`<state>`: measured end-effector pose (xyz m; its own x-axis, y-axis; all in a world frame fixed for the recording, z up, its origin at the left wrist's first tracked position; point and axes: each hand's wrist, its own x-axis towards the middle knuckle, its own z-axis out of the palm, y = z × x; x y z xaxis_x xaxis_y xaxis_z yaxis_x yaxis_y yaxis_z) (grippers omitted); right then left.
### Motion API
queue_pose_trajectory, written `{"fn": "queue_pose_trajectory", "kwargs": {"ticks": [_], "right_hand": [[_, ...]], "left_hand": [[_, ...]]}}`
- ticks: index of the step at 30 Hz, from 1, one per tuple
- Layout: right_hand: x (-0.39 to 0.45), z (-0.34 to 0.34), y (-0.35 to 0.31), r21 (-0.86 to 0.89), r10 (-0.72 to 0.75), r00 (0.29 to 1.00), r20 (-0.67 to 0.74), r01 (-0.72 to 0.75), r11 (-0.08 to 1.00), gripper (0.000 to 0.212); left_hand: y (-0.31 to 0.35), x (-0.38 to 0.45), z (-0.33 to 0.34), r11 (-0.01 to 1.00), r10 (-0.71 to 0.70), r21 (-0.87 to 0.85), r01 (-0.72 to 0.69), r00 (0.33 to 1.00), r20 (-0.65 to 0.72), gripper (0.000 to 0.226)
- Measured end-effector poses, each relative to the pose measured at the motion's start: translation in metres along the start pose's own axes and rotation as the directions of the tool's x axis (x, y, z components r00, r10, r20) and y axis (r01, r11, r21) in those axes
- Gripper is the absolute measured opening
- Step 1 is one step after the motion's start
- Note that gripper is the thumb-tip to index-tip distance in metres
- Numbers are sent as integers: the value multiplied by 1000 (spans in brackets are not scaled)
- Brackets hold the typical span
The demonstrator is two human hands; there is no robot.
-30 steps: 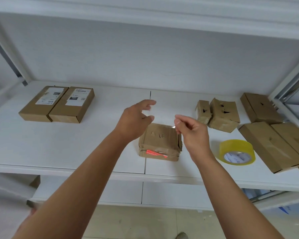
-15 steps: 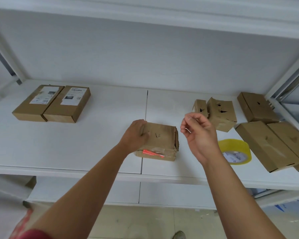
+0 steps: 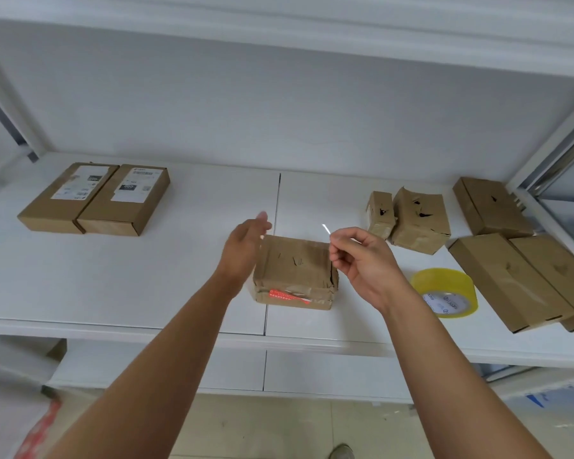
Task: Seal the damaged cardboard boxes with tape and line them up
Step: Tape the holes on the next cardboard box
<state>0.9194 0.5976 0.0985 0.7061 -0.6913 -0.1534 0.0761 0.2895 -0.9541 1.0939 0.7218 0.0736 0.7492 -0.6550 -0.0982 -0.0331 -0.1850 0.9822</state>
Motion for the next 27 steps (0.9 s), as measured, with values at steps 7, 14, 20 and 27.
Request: {"fn": "queue_pose_trajectory", "kwargs": {"ticks": [7, 14, 20, 27], "right_hand": [[9, 6, 5, -221, 30, 998, -47, -40, 975, 9], [15, 12, 17, -390, 9, 984, -177, -79, 917, 8], [15, 9, 16, -470, -75, 978, -195, -26, 882, 14], [18, 5, 17, -557, -54, 985, -163, -47, 829, 14]], "left_hand": [[11, -3, -14, 999, 7, 38, -12, 989, 147, 12], [2, -2, -6, 964, -62, 260, 61, 998, -7, 16], [5, 0, -8, 954, -34, 300, 12, 997, 70, 15], [9, 6, -14, 942, -23, 336, -17, 993, 116, 15]]}}
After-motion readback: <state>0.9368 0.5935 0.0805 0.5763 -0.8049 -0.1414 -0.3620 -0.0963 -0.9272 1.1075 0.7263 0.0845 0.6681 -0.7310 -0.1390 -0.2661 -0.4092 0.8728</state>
